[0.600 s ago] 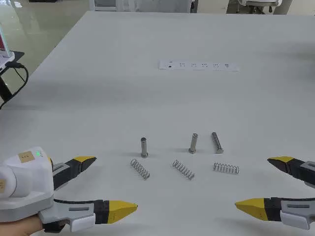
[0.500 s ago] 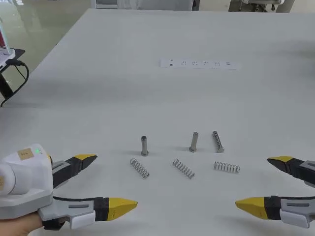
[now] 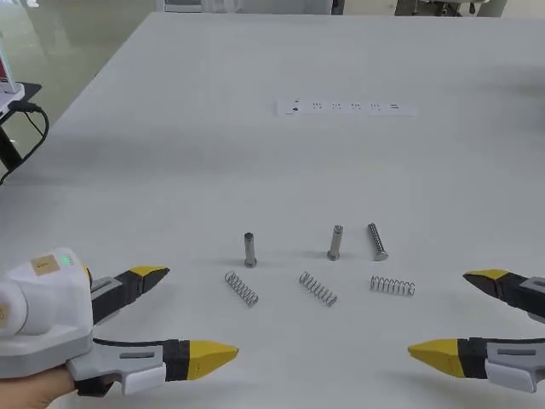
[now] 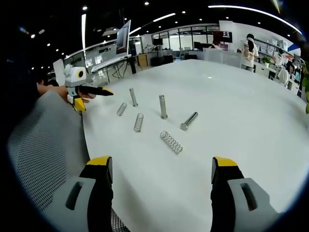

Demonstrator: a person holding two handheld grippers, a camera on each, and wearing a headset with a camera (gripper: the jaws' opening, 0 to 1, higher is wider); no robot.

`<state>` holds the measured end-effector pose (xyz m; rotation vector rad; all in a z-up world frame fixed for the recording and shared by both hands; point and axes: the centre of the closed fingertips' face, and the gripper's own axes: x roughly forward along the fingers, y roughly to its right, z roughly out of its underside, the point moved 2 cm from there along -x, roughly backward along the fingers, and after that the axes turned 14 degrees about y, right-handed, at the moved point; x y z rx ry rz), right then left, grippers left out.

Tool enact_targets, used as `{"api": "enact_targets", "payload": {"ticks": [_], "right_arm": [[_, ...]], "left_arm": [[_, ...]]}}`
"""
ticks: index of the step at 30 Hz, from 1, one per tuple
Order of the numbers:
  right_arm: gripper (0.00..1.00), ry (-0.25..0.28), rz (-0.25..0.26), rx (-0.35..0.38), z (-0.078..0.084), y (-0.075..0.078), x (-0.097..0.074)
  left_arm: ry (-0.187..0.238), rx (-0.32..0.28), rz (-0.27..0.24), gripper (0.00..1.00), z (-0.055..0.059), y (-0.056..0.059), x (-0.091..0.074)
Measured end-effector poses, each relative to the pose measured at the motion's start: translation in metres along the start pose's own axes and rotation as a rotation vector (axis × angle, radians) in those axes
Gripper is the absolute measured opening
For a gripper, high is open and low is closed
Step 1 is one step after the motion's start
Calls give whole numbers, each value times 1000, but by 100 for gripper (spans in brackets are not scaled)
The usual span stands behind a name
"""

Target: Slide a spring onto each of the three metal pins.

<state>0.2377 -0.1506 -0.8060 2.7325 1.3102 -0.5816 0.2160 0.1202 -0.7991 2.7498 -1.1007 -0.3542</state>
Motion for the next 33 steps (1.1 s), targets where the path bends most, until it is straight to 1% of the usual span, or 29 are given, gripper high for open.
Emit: {"api": "enact_targets", "payload": {"ticks": [12, 33], "right_arm": [[84, 3, -1, -1, -1, 0, 1], [83, 5, 7, 3, -2, 4, -1]], "left_arm": [[1, 3, -2, 91, 0, -2, 0], [0, 7, -8, 91, -2, 0, 0]]}}
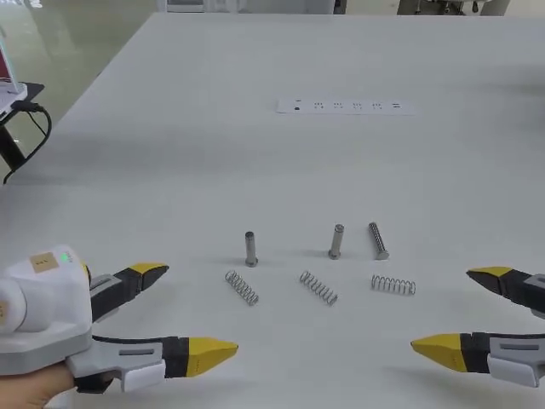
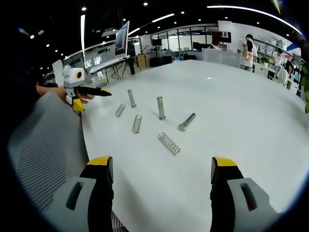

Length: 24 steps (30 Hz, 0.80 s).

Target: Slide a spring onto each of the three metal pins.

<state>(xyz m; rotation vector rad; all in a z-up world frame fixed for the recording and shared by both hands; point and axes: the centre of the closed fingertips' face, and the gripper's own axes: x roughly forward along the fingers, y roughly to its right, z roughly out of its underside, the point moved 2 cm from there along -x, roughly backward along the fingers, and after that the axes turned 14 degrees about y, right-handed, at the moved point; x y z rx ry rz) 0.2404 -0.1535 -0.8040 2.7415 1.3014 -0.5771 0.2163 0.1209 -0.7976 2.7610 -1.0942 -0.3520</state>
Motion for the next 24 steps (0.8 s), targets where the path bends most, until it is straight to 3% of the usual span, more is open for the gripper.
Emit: {"api": "enact_targets", "payload": {"ticks": [12, 24], "right_arm": [[82, 1, 7, -4, -6, 4, 1], [77, 13, 12, -31, -33, 16, 13]], "left_arm": [[2, 6, 6, 91, -4, 0, 1], [23, 17, 2, 90, -14, 4, -4]]}}
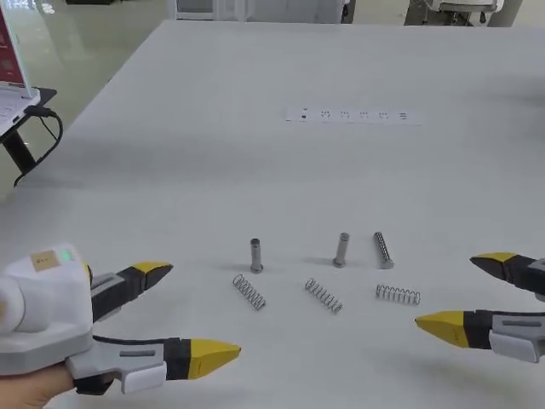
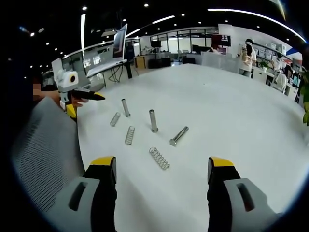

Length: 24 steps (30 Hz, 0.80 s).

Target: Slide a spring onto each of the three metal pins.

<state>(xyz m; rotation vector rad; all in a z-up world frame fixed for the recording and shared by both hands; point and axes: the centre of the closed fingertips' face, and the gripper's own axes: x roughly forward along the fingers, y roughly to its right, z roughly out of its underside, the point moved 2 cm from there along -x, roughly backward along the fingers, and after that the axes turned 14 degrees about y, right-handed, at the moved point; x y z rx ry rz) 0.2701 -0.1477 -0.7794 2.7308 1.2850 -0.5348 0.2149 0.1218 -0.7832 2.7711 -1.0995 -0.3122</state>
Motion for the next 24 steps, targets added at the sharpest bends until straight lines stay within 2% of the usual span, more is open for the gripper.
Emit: {"api": "enact_targets", "payload": {"ticks": [13, 17, 24], "right_arm": [[70, -26, -14, -80, -37, 17, 41], [69, -42, -15, -98, -43, 21, 54], [67, -91, -7, -112, -44, 30, 71]], "left_arm": [[10, 13, -21, 90, -7, -2, -9], [14, 15, -25, 89, -9, -2, -11], [24, 19, -35, 89, -14, -2, -13]]}}
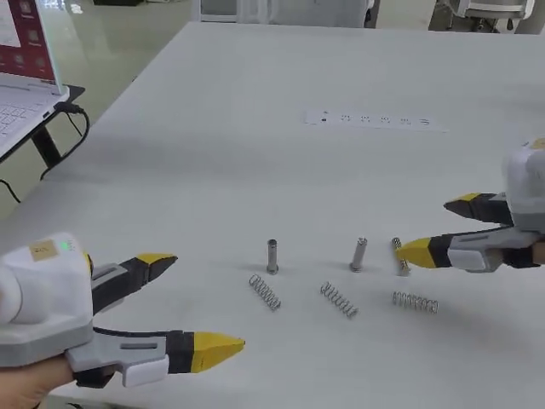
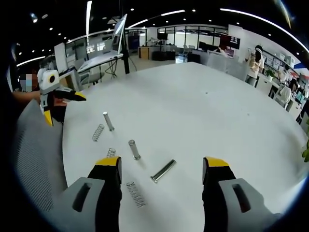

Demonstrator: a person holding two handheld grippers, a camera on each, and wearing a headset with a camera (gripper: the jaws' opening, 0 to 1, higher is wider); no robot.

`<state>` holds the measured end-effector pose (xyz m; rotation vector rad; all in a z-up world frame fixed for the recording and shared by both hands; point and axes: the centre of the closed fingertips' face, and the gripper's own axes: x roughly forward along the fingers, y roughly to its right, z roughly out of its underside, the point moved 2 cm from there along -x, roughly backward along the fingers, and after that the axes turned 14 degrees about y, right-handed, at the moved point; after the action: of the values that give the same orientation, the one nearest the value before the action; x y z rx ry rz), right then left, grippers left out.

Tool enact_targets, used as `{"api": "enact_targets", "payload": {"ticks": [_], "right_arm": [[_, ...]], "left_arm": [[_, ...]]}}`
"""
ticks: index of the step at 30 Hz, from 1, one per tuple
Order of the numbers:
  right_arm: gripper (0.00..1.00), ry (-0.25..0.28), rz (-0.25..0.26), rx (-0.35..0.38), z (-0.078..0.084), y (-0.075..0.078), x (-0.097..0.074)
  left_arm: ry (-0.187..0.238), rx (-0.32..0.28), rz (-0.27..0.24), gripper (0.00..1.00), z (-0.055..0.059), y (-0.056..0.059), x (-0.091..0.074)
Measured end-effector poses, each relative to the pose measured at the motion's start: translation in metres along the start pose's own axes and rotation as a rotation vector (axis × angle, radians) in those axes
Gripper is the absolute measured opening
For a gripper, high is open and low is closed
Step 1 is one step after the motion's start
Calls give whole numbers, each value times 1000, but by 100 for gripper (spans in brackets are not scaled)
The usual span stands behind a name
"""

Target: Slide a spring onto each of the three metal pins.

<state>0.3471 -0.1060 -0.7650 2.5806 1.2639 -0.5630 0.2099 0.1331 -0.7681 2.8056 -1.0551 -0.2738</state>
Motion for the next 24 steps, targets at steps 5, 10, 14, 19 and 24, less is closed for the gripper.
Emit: {"api": "enact_targets", "payload": {"ticks": [5, 10, 14, 19, 24], "right_arm": [[64, -30, 19, 8, 2, 10, 9], [60, -86, 40, 25, 12, 14, 17], [55, -117, 63, 57, 18, 15, 23], [50, -146, 84, 84, 24, 17, 29], [44, -197, 114, 101, 32, 17, 30]], "left_arm": [[8, 12, -1, 89, -6, 2, -2], [13, 19, 1, 89, -9, 3, -3], [13, 24, 5, 89, -9, 4, -3], [9, 26, 12, 89, -8, 4, -2], [13, 27, 14, 88, -9, 4, -2]]}}
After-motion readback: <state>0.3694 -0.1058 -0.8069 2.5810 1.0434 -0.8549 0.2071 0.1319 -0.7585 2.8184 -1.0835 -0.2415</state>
